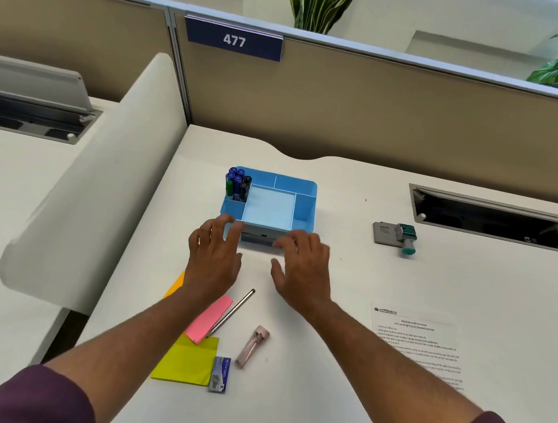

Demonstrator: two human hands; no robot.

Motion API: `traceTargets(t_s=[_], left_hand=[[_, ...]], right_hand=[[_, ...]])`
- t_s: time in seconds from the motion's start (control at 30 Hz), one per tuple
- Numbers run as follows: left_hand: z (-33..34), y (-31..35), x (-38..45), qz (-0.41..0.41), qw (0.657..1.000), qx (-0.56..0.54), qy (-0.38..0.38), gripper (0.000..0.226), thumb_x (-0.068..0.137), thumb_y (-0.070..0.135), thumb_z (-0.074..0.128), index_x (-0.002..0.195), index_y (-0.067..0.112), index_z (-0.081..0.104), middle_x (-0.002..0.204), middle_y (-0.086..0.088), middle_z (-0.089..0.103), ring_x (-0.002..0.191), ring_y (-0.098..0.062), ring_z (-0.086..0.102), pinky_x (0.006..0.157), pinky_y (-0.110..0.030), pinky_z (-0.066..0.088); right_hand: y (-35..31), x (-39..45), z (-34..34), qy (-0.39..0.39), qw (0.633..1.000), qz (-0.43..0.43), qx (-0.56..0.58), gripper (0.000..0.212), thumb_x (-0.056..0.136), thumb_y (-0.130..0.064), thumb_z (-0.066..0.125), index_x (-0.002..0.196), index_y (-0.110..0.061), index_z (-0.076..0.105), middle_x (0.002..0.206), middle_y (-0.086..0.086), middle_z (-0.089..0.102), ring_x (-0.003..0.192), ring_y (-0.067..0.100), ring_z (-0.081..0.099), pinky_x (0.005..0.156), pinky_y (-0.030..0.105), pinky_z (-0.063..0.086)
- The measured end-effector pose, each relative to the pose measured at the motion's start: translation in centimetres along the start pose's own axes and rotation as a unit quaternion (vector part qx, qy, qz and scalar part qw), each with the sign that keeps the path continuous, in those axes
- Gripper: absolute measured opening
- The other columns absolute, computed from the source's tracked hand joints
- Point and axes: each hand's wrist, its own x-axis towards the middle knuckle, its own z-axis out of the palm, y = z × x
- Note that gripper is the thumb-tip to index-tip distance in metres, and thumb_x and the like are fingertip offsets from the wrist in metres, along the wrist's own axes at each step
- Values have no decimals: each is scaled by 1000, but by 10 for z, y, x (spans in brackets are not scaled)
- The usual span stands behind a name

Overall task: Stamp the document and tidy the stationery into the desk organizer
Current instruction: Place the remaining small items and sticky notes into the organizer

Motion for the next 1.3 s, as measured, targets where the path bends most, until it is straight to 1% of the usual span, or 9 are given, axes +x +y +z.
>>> traceTargets(t_s=[0.1, 0.23, 0.43, 0.7, 0.83, 0.97, 1.07, 1.17, 1.3], left_hand=[[-3, -2, -21, -12, 1000, -9, -24, 69, 75, 23, 78, 137, 18, 47, 141, -9, 41, 129, -30, 40, 102, -43, 40], [-11, -8, -35, -11, 999, -18, -40, 73, 78, 21, 77, 142, 13, 43, 150, -11, 40, 136, -32, 39, 103, -43, 45], [-29, -10, -27, -5, 997, -28, -65, 80, 90, 16, 64, 156, 12, 19, 165, -6, 17, 152, -27, 16, 118, -36, 26], [-30, -12, -24, -17, 996, -46, -70, 71, 95, 13, 57, 156, 12, 21, 164, -6, 19, 152, -26, 16, 120, -34, 19], [-28, -13, -30, -112, 980, -163, -29, 51, 92, 6, 56, 141, 14, 46, 142, -6, 50, 130, -25, 48, 106, -39, 43], [-31, -11, -36, -164, 902, -394, -66, 50, 83, -16, 42, 114, 16, 65, 103, -2, 71, 92, -17, 68, 86, -35, 54], [-38, 4, -37, -125, 867, -470, -109, 26, 92, 7, 62, 113, 20, 70, 99, 4, 75, 83, -11, 72, 76, -27, 55], [-41, 15, -30, -126, 863, -486, -63, 22, 90, 27, 71, 111, 22, 73, 99, 10, 75, 83, -8, 70, 75, -28, 58], [-46, 18, -18, -118, 890, -441, -8, 16, 91, 24, 70, 104, 17, 75, 90, 8, 75, 80, -6, 69, 74, -28, 57]], right_hand=[[-13, -21, 6, -97, 991, -33, 85, 25, 86, -19, 73, 110, -20, 68, 112, 1, 65, 103, 23, 60, 83, 38, 53], [-24, -40, 20, -202, 970, -81, 109, 34, 92, -16, 65, 124, -26, 69, 121, -1, 64, 107, 23, 57, 86, 38, 52], [-30, -57, 28, -174, 975, -132, 48, 23, 92, -27, 69, 113, -34, 75, 108, -5, 67, 96, 23, 59, 67, 37, 50], [-17, -63, 24, -148, 985, -82, -9, 16, 76, -17, 83, 82, -30, 76, 82, -10, 65, 79, 18, 57, 54, 30, 45], [-7, -62, 13, -122, 990, 25, 62, 14, 90, -12, 69, 95, -25, 73, 97, -6, 66, 91, 19, 58, 68, 33, 51], [-11, -44, -2, -103, 947, 199, 231, 9, 97, -17, 63, 102, -22, 69, 101, -8, 65, 93, 12, 60, 81, 27, 49], [-24, -27, -9, -93, 912, 244, 316, 9, 97, -17, 66, 104, -20, 68, 100, -6, 68, 91, 12, 63, 82, 29, 53], [-37, -16, -16, -96, 903, 233, 349, 10, 96, -19, 69, 106, -19, 71, 101, -4, 71, 89, 9, 63, 80, 25, 52], [-47, -6, -19, -105, 893, 219, 380, 11, 95, -21, 70, 105, -19, 72, 97, -5, 73, 87, 8, 66, 77, 24, 52]])
